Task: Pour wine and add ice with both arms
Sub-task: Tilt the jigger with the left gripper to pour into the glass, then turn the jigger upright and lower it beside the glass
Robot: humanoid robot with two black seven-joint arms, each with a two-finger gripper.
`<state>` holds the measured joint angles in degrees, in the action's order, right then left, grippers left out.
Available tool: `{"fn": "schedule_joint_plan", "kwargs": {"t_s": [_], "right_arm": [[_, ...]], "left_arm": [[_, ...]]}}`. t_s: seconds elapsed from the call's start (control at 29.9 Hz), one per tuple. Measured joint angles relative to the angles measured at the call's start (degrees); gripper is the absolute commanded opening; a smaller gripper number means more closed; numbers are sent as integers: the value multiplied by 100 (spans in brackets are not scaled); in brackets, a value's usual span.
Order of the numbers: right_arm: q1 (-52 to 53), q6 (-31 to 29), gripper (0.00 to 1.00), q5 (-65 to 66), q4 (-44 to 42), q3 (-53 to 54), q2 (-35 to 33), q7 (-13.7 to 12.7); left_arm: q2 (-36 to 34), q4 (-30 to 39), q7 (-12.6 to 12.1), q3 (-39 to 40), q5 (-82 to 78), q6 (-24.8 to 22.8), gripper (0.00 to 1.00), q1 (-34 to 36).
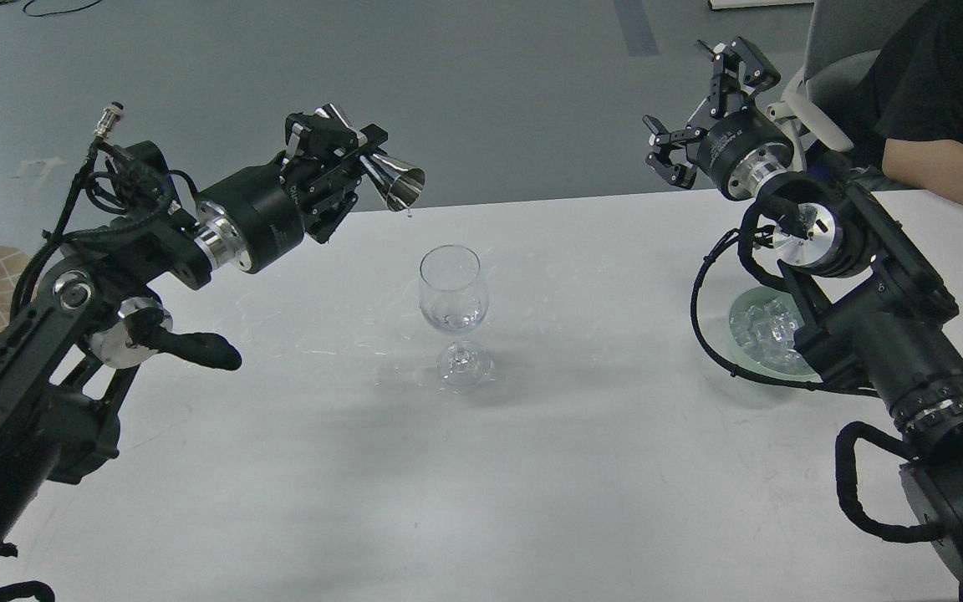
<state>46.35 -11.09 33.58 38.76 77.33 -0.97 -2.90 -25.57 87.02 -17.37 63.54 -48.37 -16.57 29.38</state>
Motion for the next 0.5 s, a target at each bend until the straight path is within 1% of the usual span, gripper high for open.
{"fn": "schedule_joint_plan", "kwargs": {"t_s": [0.07, 0.2, 0.23, 0.37, 0.43, 0.5], "right_arm": [[0, 0, 100, 0, 0, 0, 0, 0], [0, 2, 100, 0, 0, 0, 0, 0], [0, 2, 100, 0, 0, 0, -1, 0], [-1, 5, 100, -1, 0, 2, -8, 0], [-3, 8, 100, 0, 0, 2, -8, 0], [-3, 11, 100, -1, 0, 2, -6, 0]], "left_arm": [[2, 7, -112, 48, 160, 21, 8, 0], [16, 9, -461, 187, 981, 154, 8, -67], [16, 9, -552, 224, 1298, 265, 9, -84], [-24, -36, -861, 351, 2689, 1006, 9, -218], [-31, -63, -946, 414, 3261, 1313, 9, -366], [-28, -102, -981, 592, 3811, 1620, 9, -593]]}}
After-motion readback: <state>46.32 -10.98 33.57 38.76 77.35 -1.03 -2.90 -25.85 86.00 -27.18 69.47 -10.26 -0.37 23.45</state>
